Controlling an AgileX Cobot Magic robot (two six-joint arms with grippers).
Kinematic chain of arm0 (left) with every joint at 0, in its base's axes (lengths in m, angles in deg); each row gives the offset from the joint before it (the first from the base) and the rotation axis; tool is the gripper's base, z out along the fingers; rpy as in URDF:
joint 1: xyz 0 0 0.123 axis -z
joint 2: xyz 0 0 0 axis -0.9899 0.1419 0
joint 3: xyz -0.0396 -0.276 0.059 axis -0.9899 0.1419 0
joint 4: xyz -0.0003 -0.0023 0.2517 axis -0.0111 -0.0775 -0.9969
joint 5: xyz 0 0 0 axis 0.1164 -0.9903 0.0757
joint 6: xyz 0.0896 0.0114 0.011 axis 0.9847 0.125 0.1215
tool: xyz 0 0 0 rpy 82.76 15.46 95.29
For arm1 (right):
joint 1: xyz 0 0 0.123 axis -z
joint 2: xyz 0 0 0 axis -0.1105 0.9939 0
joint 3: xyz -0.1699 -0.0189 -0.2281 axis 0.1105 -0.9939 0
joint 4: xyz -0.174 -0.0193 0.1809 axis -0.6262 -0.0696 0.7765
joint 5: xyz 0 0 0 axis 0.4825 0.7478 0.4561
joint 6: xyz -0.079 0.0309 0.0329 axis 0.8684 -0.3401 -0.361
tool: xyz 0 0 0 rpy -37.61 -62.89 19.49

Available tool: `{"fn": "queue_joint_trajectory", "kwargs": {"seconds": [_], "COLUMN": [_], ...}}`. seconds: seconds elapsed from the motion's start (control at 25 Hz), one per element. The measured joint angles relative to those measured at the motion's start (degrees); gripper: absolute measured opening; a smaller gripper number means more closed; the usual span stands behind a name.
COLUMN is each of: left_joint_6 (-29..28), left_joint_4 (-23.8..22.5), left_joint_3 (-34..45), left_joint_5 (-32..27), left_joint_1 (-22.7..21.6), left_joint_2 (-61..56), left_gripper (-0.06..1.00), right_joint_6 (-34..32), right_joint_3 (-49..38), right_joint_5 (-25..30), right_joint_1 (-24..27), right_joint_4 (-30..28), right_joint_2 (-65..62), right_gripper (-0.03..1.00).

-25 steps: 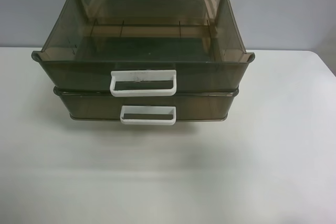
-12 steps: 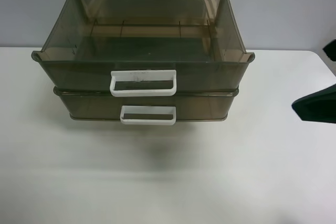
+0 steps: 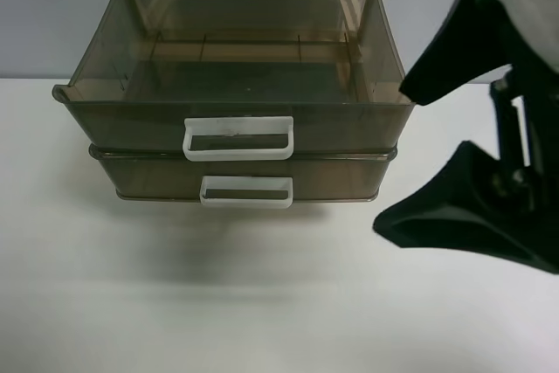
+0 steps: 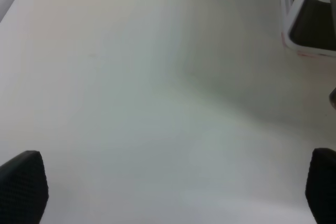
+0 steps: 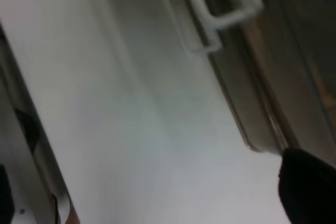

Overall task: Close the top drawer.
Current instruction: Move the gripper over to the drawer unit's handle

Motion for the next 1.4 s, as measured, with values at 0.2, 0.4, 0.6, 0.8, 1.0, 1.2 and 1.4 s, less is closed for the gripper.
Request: {"fn": "queue_joint_trajectory", "kwargs": {"seconds": [0.2, 0.4, 0.6, 0.8, 1.0, 1.2, 1.4], "left_joint_6": [0.0, 0.0, 0.0, 0.0, 0.0, 0.0, 0.0], "left_joint_4": [0.0, 0.0, 0.0, 0.0, 0.0, 0.0, 0.0], "left_joint_3": [0.0, 0.0, 0.0, 0.0, 0.0, 0.0, 0.0], "left_joint_5": [0.0, 0.0, 0.0, 0.0, 0.0, 0.0, 0.0], "left_joint_1": [0.0, 0.0, 0.0, 0.0, 0.0, 0.0, 0.0], "left_joint_2": [0.0, 0.0, 0.0, 0.0, 0.0, 0.0, 0.0], "left_gripper": [0.99, 0.99, 0.99, 0.99, 0.99, 0.99, 0.99], "right_joint_6": [0.3, 2.3, 3.5, 3.3, 1.8, 0.6, -0.3], "right_joint_3": [1.8, 1.8, 1.8, 1.8, 1.8, 1.8, 1.8], "right_joint_5": [0.0, 0.0, -0.7, -1.8, -2.3, -3.6, -3.6], "right_joint_1": [-3.9, -4.3, -4.8, -8.1, -9.0, -9.0, -9.0], "right_joint_4": [0.1, 2.1, 2.5, -0.8, -3.0, -6.6, -9.8], "right_joint_2": [5.5, 11.5, 17.0, 21.9, 23.9, 23.9, 23.9], "right_gripper": [0.99, 0.99, 0.99, 0.99, 0.99, 0.99, 0.99]}}
